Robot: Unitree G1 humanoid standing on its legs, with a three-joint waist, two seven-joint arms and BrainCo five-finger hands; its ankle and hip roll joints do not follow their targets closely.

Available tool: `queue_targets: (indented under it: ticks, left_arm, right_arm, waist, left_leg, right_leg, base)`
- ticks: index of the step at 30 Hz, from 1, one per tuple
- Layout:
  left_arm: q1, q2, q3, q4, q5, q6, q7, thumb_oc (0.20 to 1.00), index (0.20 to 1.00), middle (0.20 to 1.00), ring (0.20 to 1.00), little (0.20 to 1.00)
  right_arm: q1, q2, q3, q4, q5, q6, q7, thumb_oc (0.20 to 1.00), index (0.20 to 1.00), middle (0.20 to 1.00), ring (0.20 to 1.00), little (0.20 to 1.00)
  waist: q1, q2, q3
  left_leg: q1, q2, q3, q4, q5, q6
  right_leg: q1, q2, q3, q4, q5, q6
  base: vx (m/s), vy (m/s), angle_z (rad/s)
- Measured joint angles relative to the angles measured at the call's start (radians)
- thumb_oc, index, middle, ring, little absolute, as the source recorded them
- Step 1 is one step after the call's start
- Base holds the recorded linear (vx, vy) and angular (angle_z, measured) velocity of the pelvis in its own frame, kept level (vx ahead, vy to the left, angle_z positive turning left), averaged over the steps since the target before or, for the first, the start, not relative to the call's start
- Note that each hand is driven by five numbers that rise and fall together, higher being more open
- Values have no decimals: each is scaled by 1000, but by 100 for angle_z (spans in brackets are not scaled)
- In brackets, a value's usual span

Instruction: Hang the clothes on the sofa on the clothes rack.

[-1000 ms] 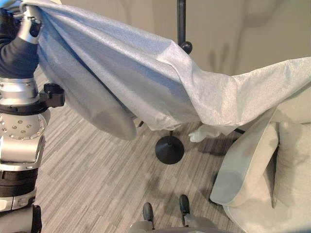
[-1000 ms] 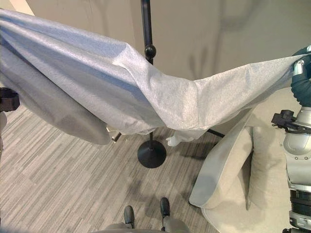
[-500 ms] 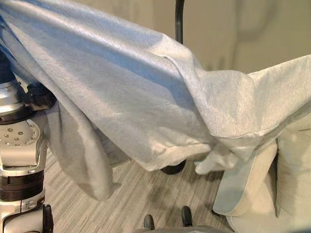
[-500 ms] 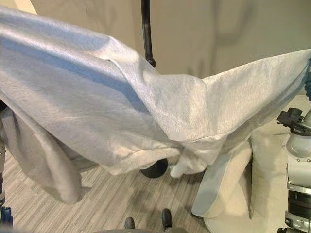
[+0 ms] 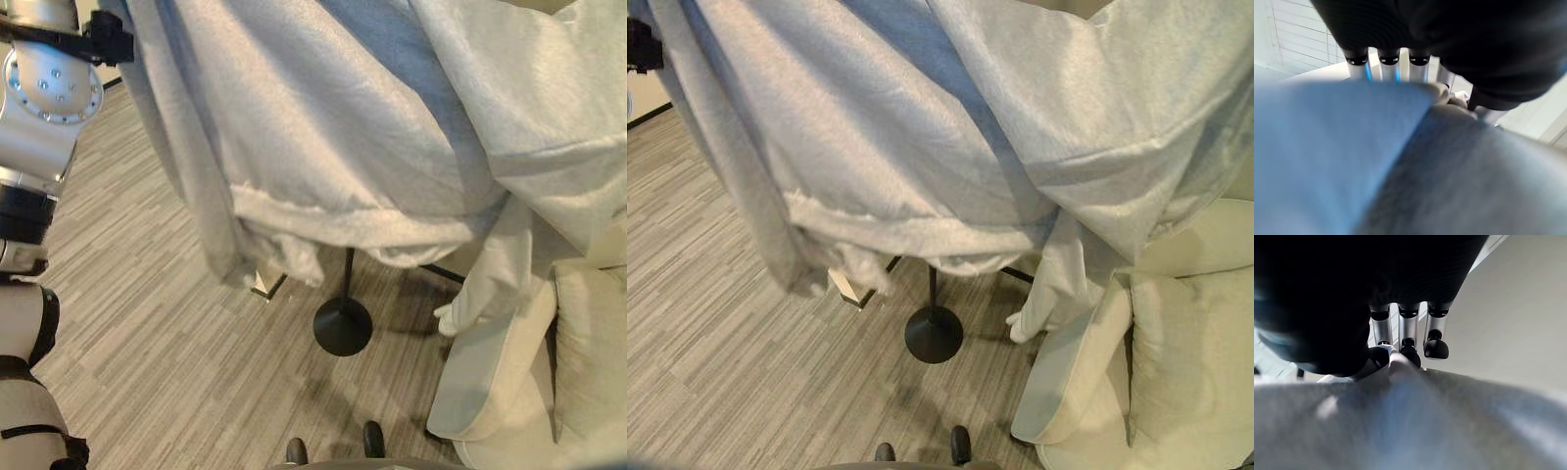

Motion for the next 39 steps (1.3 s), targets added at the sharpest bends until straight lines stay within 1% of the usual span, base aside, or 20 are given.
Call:
queue_targets:
  ticks: [1, 2, 3, 5, 6, 7, 8, 10, 11, 14, 18, 20, 22, 25, 27, 29, 31, 33, 36, 39]
  left_arm:
    - [-95, -2, -117, 78, 9, 17, -16, 200, 200, 200, 200, 200]
    - [-137, -12, -160, 121, 8, 24, -25, 200, 200, 200, 200, 200]
    - [-164, -33, -184, 151, 7, 34, -26, 200, 200, 200, 200, 200]
    - [-241, -91, -275, 259, 6, 45, -47, 200, 200, 200, 200, 200]
    - [-249, -108, -290, 282, 5, 47, -50, 200, 200, 200, 200, 200]
    - [-289, -162, -357, 369, -1, 57, -60, 200, 200, 200, 200, 200]
    - [-301, -201, -377, 413, -2, 66, -69, 200, 200, 200, 200, 200]
    - [-301, -220, -407, 448, 0, 63, -91, 200, 200, 200, 200, 200]
    - [-310, -265, -436, 519, 0, 73, -95, 200, 200, 200, 200, 200]
    - [-308, -359, -433, 577, 1, 94, -118, 200, 200, 200, 200, 200]
    - [-295, -381, -427, 602, 7, 100, -133, 200, 200, 200, 200, 200]
    - [-285, -393, -425, 632, 9, 103, -139, 200, 200, 200, 200, 200]
    - [-283, -390, -425, 639, 12, 110, -155, 200, 200, 200, 200, 200]
    - [-258, -388, -386, 630, 19, 112, -162, 200, 200, 200, 200, 200]
    - [-225, -388, -358, 622, 21, 113, -163, 200, 200, 200, 200, 200]
    - [-215, -387, -340, 619, 22, 116, -164, 200, 200, 200, 200, 200]
    - [-159, -387, -276, 590, 27, 116, -163, 200, 200, 200, 200, 200]
    - [-101, -393, -245, 559, 26, 117, -161, 200, 200, 200, 200, 200]
    - [-18, -413, -205, 540, 26, 118, -162, 200, 200, 200, 200, 200]
    - [39, -440, -177, 513, 15, 122, -157, 200, 200, 200, 200, 200]
  right_arm:
    - [-138, 14, 160, 93, 13, 16, 25, 200, 200, 200, 200, 200]
    - [-230, 51, 234, 155, 34, 18, 39, 200, 200, 200, 200, 200]
    - [-277, 87, 256, 206, 52, 24, 47, 200, 200, 200, 200, 200]
    - [-411, 158, 411, 357, 97, 36, 73, 200, 200, 200, 200, 200]
    - [-422, 178, 425, 388, 105, 38, 78, 200, 200, 200, 200, 200]
    - [-446, 246, 480, 488, 126, 48, 99, 200, 200, 200, 200, 200]
    - [-448, 286, 495, 532, 140, 63, 115, 200, 200, 200, 200, 200]
    - [-451, 326, 514, 577, 140, 60, 142, 200, 200, 200, 200, 200]
    - [-446, 395, 517, 670, 141, 79, 156, 200, 200, 200, 200, 200]
    - [-397, 421, 514, 696, 140, 111, 186, 200, 200, 200, 200, 200]
    - [-344, 467, 497, 701, 139, 127, 205, 200, 200, 200, 200, 200]
    - [-289, 480, 452, 699, 139, 126, 208, 200, 200, 200, 200, 200]
    - [-238, 484, 433, 697, 139, 133, 217, 200, 200, 200, 200, 200]
    - [-149, 492, 395, 673, 137, 131, 220, 200, 200, 200, 200, 200]
    - [-74, 507, 338, 657, 137, 129, 219, 200, 200, 200, 200, 200]
    - [-32, 510, 326, 654, 137, 128, 221, 200, 200, 200, 200, 200]
    - [39, 535, 233, 645, 139, 126, 218, 200, 200, 200, 200, 200]
    - [103, 552, 197, 620, 140, 123, 214, 200, 200, 200, 200, 200]
    - [169, 607, 155, 613, 141, 122, 218, 200, 200, 200, 200, 200]
    - [192, 626, 148, 596, 141, 120, 216, 200, 200, 200, 200, 200]
  waist:
    - [-1, -3, -1]
    - [-4, -6, -3]
    - [-4, -9, -5]
    - [-1, -19, -11]
    - [0, -23, -15]
    - [3, -37, -23]
    - [3, -44, -26]
    - [6, -47, -24]
    - [6, -49, -24]
    - [24, -49, -20]
    - [23, -52, -10]
    - [23, -54, 0]
    - [24, -55, 30]
    - [24, -55, 54]
    - [24, -54, 57]
    - [25, -47, 79]
    - [25, -44, 82]
    - [24, -33, 100]
    - [23, -28, 109]
    - [24, -23, 118]
  left_leg:
    - [-2, 0, 1, 0, 0, 0]
    - [-7, 0, 1, 0, 0, 0]
    - [-9, 0, 0, 0, 0, 0]
    - [-26, 0, 1, 0, 2, -1]
    - [-31, 0, 1, 0, 2, -1]
    - [-50, 1, 0, 0, 6, -2]
    - [-68, 1, -1, 0, 10, -3]
    - [-98, -1, -2, 1, 16, -3]
    - [-109, 0, -5, 1, 16, -3]
    - [-154, 1, -21, 1, 21, -6]
    - [-164, 5, -26, 1, 22, -7]
    - [-165, 5, -27, 1, 22, -8]
    - [-166, 4, -26, 1, 22, -8]
    - [-166, 1, -24, 1, 22, -8]
    - [-166, 2, -24, 1, 22, -8]
    - [-166, 1, -24, 1, 22, -8]
    - [-164, 1, -23, 1, 22, -8]
    - [-163, -2, -23, 1, 22, -8]
    - [-161, 0, -21, 1, 22, -8]
    - [-161, 0, -14, 0, 22, -8]
  right_leg:
    - [-2, 0, 1, 0, 1, -1]
    - [-8, 0, 2, 0, 1, -1]
    - [-11, 0, 2, 0, 1, -1]
    - [-27, 1, 2, 0, 4, -5]
    - [-33, 1, 2, 0, 4, -5]
    - [-51, 1, 1, 0, 6, -8]
    - [-68, 1, 0, 0, 11, -10]
    - [-97, 0, -1, 0, 17, -13]
    - [-106, 1, -4, 0, 17, -13]
    - [-146, 1, -18, 0, 19, -15]
    - [-155, 6, -22, 1, 21, -18]
    - [-156, 6, -22, 1, 21, -18]
    - [-156, 4, -23, 1, 21, -18]
    - [-157, 3, -22, 1, 21, -18]
    - [-157, 3, -21, 1, 21, -18]
    - [-157, 3, -21, 1, 21, -18]
    - [-157, 3, -20, 1, 21, -18]
    - [-157, 3, -19, 0, 21, -17]
    - [-157, 5, -18, 0, 20, -17]
    - [-157, 5, -16, 0, 21, -16]
  base:
    - [0, 0, 0]
    - [-41, -18, -3]
    - [-60, -20, -1]
    - [-94, -31, 1]
    - [-74, -25, 0]
    - [-106, -39, 2]
    - [-88, -35, 2]
    - [-108, -46, 2]
    - [-94, -48, 7]
    - [-49, -28, 13]
    - [-19, -15, 2]
    - [-15, 7, 1]
    - [-29, 28, 2]
    - [-4, 10, 0]
    - [0, 0, 0]
    - [0, 0, 0]
    - [-5, 7, -3]
    - [-18, 13, -3]
    - [-11, 7, -3]
    - [0, 0, 0]
